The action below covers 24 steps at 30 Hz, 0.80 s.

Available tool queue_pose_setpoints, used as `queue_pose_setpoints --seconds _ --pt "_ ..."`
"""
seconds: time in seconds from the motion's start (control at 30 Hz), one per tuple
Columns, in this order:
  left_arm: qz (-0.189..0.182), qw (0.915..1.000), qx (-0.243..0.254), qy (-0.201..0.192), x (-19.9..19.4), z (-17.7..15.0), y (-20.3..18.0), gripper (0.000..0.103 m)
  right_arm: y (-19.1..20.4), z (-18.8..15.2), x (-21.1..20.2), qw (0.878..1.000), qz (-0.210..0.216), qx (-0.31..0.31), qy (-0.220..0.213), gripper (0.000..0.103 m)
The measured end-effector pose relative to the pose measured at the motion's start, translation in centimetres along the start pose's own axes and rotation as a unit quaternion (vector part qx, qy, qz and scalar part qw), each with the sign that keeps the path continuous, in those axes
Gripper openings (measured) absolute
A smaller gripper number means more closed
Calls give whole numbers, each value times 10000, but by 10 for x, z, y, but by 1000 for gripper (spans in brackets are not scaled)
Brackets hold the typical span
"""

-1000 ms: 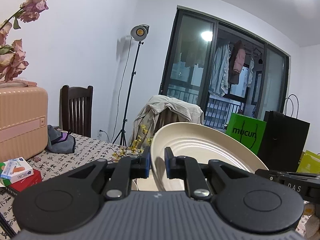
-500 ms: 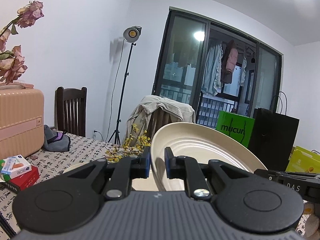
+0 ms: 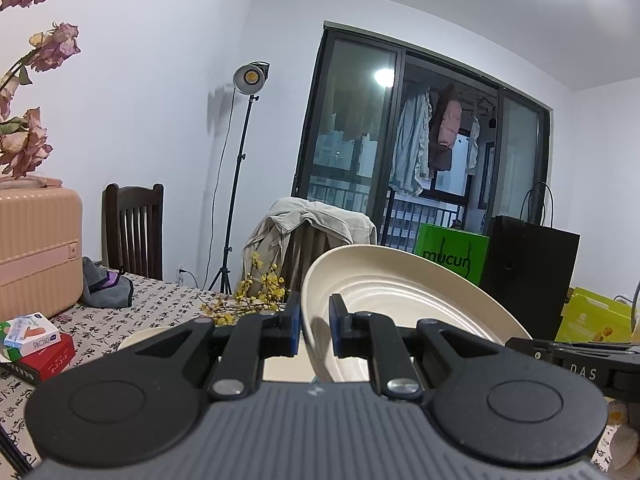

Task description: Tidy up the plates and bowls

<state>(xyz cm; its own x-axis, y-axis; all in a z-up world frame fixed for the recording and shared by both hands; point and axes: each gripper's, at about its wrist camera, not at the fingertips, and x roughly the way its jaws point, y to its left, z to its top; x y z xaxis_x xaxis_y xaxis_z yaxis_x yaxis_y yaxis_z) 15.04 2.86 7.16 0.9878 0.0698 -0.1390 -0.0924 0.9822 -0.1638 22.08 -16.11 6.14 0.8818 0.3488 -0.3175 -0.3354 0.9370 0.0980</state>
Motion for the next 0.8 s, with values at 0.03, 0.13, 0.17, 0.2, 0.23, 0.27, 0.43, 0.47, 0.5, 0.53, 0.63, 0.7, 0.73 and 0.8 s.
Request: queue_pose_setpoints --seconds 0.03,0.13,0.17,0.2,0.23,0.27,0.43,0.47,0.5,0.53,0.63,0.7,0.73,0.8 --pt "-6 10000 1 4 -1 -1 -1 14 -1 -1 -2 10000 -5 0 -8 12" --pt "-31 10000 -13 33 -5 -4 -3 14 -4 -3 -7 10000 -30 -1 -33 12" --pt "-38 10000 -15 37 -6 -5 -4 14 -5 -4 -9 10000 -33 0 -38 12" --pt "-45 10000 -17 42 -8 -6 -5 14 -5 -5 -11 10000 -36 4 -44 12" --pt "-52 10000 -18 47 -9 -7 -6 14 -6 -7 -13 10000 -38 9 -47 12" --pt "-59 10000 -18 51 -11 -8 -7 14 -7 -8 -16 10000 -40 16 -50 12" --pt "-106 9999 17 61 -21 -12 -15 14 -12 -14 -25 9999 -82 61 -41 12" --pt "-113 9999 24 59 -22 -13 -16 14 -13 -15 -26 9999 -87 68 -36 12" --pt "-120 9999 24 58 -24 -13 -17 14 -13 -16 -29 9999 -91 74 -33 12" --pt "-128 9999 22 60 -25 -14 -18 14 -13 -16 -31 9999 -95 81 -35 12" --pt "-145 9999 20 70 -30 -17 -20 14 -14 -19 -37 9999 -103 89 -49 12" --pt "-150 9999 12 80 -33 -19 -20 14 -14 -22 -41 9999 -104 99 -51 12" --pt "-152 9998 7 87 -35 -20 -21 14 -14 -24 -43 9999 -106 104 -45 12" --pt "-153 9998 2 103 -37 -22 -22 14 -15 -26 -45 9999 -106 113 -38 12"
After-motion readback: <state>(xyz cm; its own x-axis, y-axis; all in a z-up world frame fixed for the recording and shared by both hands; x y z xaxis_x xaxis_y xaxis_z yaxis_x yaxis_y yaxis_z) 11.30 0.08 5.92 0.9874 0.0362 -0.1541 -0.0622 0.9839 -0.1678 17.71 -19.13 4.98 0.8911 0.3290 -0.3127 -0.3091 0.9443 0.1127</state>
